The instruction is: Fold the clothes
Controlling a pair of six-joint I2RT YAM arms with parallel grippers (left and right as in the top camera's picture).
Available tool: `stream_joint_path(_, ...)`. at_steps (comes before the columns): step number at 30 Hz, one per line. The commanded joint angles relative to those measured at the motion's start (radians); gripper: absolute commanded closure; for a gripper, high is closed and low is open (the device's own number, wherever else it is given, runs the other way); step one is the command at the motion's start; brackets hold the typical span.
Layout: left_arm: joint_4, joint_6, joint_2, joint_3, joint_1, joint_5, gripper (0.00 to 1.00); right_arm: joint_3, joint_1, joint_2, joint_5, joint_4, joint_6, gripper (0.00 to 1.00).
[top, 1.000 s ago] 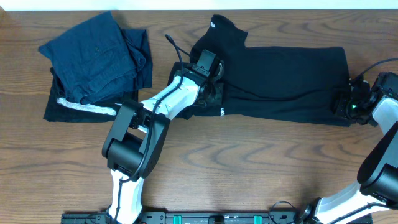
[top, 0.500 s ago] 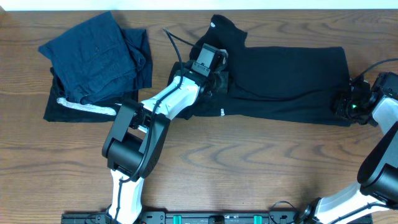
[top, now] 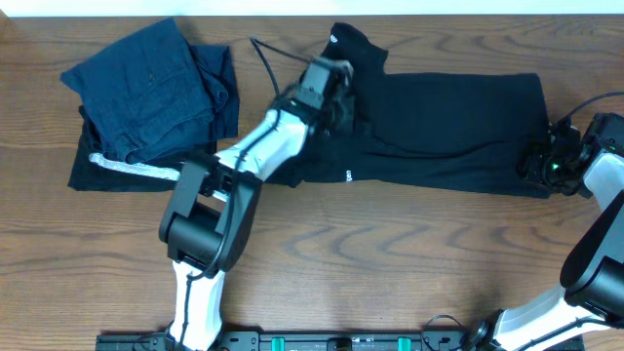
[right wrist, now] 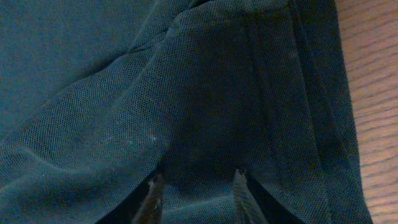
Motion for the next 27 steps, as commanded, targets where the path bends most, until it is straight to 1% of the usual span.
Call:
stream_joint_path(1,-0.072,0.068,-0.022,0.106,0.035,-0.002,0.87,-0.005,0.010,0.007,0.002,0.002,0.004,0.61)
stream_joint_path(3,-0.166,0.090,-0.023,0.155,0.048,-0.002,0.87,-0.005,0.010,0.007,0.002,0.002,0.004,0.60)
stream_joint_path(6,-0.245,0.119,-0.023,0.171,0.056,-0.002,0.87,-0.005,0.010,0.007,0.002,0.003,0.004,0.59)
stream_joint_path(9,-0.327,0.218,-0.021,0.166,0.057,-0.003,0.86,-0.005,0.010,0.007,0.002,0.003,0.003,0.59)
stream_joint_path(11,-0.394,0.286,-0.021,0.165,0.057,-0.026,0.78,-0.005,0.010,0.007,0.002,0.003,0.004,0.57)
stream_joint_path(12,-0.427,0.299,-0.021,0.165,0.058,-0.074,0.74,-0.005,0.010,0.007,0.002,0.003,0.004,0.57)
stream_joint_path(14,-0.491,0.297,-0.021,0.165,0.064,-0.194,0.73,-0.005,0.010,0.007,0.002,0.003,0.004,0.55)
stream_joint_path(15,-0.528,0.298,-0.021,0.165,0.072,-0.225,0.71,-0.005,0.010,0.007,0.002,0.003,0.004,0.55)
stream_joint_path(16,-0.558,0.297,-0.021,0.164,0.079,-0.226,0.65,-0.005,0.010,0.007,0.002,0.002,0.004,0.54)
stream_joint_path(19,-0.639,0.278,-0.021,0.159,0.106,-0.197,0.55,-0.004,0.010,0.007,0.002,0.001,0.003,0.53)
stream_joint_path(24,-0.737,0.199,-0.021,0.151,0.145,-0.163,0.54,-0.004,0.010,0.007,0.003,-0.003,0.002,0.52)
stream_joint_path(26,-0.782,0.200,-0.021,0.151,0.156,-0.122,0.53,-0.004,0.010,0.007,0.002,-0.003,0.002,0.52)
stream_joint_path(27,-0.808,0.201,-0.021,0.151,0.161,-0.098,0.50,-0.004,0.010,0.007,0.002,-0.003,0.002,0.52)
